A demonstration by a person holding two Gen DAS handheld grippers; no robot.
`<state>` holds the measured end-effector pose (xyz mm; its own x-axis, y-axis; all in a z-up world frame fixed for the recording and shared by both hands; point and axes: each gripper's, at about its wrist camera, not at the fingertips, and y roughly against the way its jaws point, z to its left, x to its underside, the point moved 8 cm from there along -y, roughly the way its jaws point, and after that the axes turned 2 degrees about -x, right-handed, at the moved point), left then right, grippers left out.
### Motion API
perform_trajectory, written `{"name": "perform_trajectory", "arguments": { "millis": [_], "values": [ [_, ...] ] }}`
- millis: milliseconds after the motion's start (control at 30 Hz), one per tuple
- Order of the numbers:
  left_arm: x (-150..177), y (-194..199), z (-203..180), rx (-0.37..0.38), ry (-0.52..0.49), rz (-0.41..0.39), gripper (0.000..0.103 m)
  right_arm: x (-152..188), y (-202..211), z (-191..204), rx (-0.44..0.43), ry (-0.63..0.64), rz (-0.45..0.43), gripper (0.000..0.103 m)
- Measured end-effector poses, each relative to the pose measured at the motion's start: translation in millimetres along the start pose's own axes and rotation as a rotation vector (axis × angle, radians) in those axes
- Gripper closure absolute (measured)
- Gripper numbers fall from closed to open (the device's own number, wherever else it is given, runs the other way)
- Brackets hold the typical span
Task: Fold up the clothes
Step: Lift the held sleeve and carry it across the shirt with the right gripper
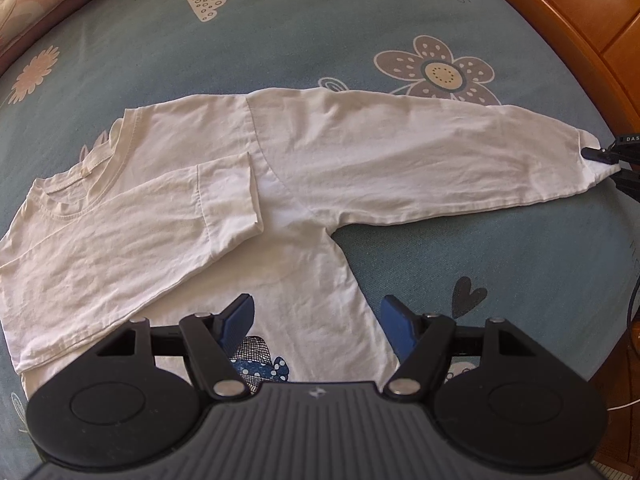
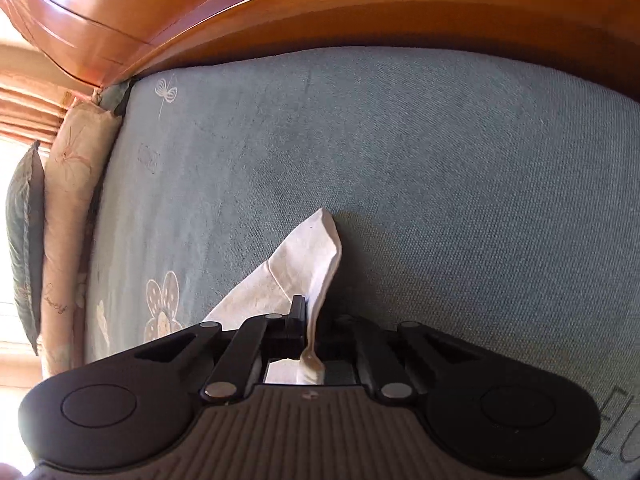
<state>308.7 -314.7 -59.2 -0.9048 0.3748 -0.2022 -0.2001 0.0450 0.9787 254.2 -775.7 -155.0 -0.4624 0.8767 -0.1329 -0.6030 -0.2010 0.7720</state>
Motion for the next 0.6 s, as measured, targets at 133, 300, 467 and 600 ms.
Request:
{"name": "perform_trajectory", "arguments": {
  "millis": [133, 300, 467, 600],
  "values": [
    [2, 4, 13, 0.000, 0.028, -0.021, 0.032, 2, 13, 19, 0.063, 0.095, -0.002, 0.099],
    [14, 7, 41, -0.018, 0.089, -0.029, 0.032, 10, 36, 61, 0.074, 0.176, -0.043, 0.099],
    [25, 15, 69, -0.007, 0.138, -0.064, 0.032, 29, 57, 117, 0.045, 0.264, -0.061, 0.099],
    [36, 20, 92, 0.005, 0.170, -0.082, 0.032, 53, 62, 161, 0.049, 0.326, -0.058, 0.099]
  ]
}}
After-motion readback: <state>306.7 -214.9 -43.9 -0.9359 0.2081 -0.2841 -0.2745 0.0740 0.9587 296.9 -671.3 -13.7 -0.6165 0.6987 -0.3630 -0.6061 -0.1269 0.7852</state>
